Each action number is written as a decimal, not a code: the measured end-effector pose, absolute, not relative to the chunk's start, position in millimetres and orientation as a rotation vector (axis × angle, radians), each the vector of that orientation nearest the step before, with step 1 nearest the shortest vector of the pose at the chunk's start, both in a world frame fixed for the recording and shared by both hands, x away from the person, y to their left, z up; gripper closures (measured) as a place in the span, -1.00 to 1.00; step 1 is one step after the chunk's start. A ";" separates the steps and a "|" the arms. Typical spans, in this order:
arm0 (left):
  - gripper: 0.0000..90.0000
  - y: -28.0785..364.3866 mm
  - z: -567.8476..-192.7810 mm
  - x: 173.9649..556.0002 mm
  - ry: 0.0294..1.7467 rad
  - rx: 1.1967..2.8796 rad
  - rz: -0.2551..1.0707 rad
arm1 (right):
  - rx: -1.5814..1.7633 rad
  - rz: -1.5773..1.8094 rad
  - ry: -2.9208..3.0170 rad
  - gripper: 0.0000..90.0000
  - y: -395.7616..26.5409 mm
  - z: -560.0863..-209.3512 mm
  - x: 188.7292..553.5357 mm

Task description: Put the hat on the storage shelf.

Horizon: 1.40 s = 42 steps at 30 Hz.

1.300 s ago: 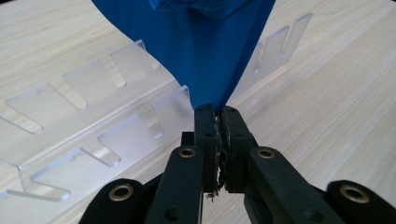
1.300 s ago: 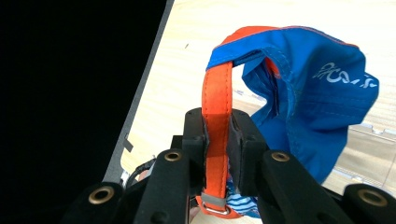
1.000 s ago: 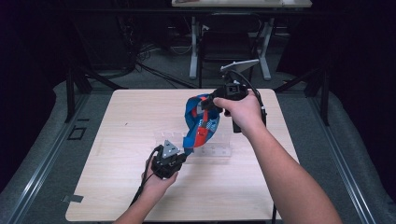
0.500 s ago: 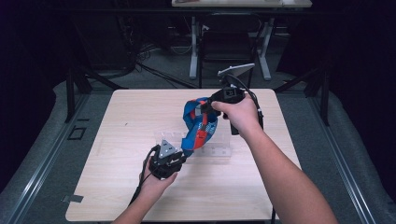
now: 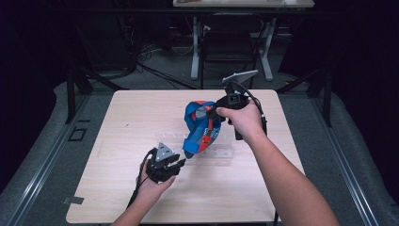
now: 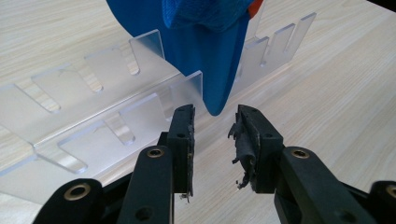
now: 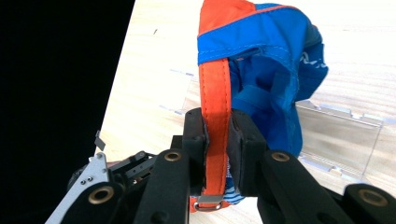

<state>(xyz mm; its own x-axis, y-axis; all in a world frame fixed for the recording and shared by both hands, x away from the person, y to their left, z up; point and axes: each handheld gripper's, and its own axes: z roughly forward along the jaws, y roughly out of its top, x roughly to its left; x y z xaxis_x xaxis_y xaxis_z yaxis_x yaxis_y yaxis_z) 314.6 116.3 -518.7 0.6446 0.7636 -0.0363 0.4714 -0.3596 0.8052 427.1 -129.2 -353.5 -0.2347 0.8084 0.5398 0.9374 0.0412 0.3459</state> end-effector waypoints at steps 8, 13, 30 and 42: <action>0.47 121.8 -520.4 315.4 0.983 2.018 0.441 | -1.820 -0.963 -2.105 0.73 -135.6 -354.7 427.2; 0.46 123.9 -521.0 315.6 0.988 2.019 0.439 | -1.823 -0.968 -2.107 0.71 -137.1 -354.1 426.5; 0.35 137.8 -524.2 311.0 1.013 2.019 0.432 | -1.876 -0.989 -2.117 0.54 -162.0 -353.7 418.3; 0.18 161.5 -528.7 301.9 1.046 2.011 0.426 | -1.893 -1.026 -2.191 0.40 -179.8 -360.6 392.0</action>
